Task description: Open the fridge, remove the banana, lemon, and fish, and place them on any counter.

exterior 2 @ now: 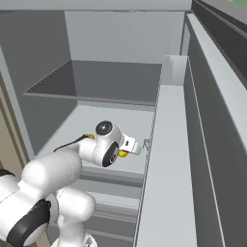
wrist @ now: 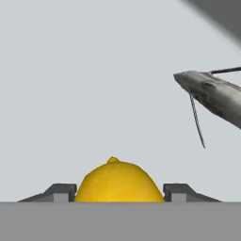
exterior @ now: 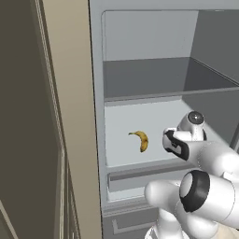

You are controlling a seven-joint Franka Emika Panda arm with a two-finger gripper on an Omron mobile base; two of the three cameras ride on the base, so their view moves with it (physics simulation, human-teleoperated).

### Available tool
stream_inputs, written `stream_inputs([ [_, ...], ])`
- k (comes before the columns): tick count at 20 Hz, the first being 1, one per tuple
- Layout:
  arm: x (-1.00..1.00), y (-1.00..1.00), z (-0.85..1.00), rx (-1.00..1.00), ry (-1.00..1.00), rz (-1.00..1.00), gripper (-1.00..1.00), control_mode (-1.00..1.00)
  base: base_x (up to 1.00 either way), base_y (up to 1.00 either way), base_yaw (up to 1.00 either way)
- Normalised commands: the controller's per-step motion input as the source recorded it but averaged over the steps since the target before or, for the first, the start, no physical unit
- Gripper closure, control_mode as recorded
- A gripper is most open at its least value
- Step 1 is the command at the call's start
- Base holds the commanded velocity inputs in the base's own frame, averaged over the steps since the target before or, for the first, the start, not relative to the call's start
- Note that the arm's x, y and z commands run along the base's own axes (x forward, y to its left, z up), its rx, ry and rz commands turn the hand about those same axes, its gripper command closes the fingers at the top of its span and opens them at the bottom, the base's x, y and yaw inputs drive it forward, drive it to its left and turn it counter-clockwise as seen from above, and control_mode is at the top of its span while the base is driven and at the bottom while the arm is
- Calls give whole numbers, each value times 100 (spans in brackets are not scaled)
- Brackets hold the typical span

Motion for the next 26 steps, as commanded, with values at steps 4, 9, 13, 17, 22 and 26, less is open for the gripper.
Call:
stream_inputs([
  [4, 0, 0, 0, 0, 0, 0, 100, -100, 0, 0, 0],
  [9, -25, 2, 0, 0, 1, 0, 100, -100, 0, 0, 0],
  [13, -24, 5, 59, 0, -10, 0, 100, -100, 0, 0, 0],
  [17, -38, 19, 97, 0, -1, 2, 100, -100, 0, 0, 0],
  [22, -58, 12, 97, 0, 9, 5, 100, -100, 0, 0, 0],
  [26, -69, 14, 76, 0, 15, 7, 100, -100, 0, 0, 0],
])
